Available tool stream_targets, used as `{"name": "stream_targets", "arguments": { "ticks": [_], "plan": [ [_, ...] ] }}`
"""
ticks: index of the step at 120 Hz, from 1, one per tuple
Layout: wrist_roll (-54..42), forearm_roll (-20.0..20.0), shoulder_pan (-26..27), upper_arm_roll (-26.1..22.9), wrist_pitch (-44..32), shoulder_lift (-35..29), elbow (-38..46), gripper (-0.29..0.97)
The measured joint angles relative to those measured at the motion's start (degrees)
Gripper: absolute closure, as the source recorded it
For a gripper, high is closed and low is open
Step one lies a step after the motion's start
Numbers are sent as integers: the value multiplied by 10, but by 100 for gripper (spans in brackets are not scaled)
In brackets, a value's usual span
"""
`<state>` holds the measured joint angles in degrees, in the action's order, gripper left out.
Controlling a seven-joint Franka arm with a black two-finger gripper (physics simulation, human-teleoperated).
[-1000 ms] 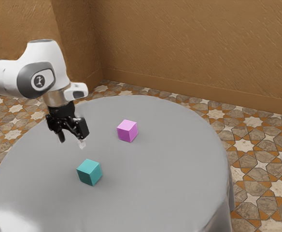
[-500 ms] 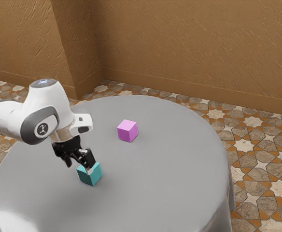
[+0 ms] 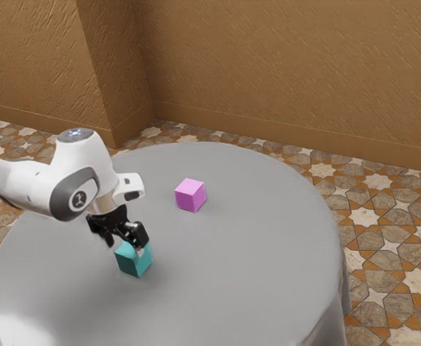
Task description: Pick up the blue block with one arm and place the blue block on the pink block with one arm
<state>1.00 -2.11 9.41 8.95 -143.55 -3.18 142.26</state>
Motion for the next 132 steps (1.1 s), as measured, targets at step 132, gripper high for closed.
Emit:
{"name": "stream_targets", "arguments": {
  "ticks": [132],
  "plan": [
    [-66, -4, -2, 12, -45, 93, -47, 3]
  ]
}}
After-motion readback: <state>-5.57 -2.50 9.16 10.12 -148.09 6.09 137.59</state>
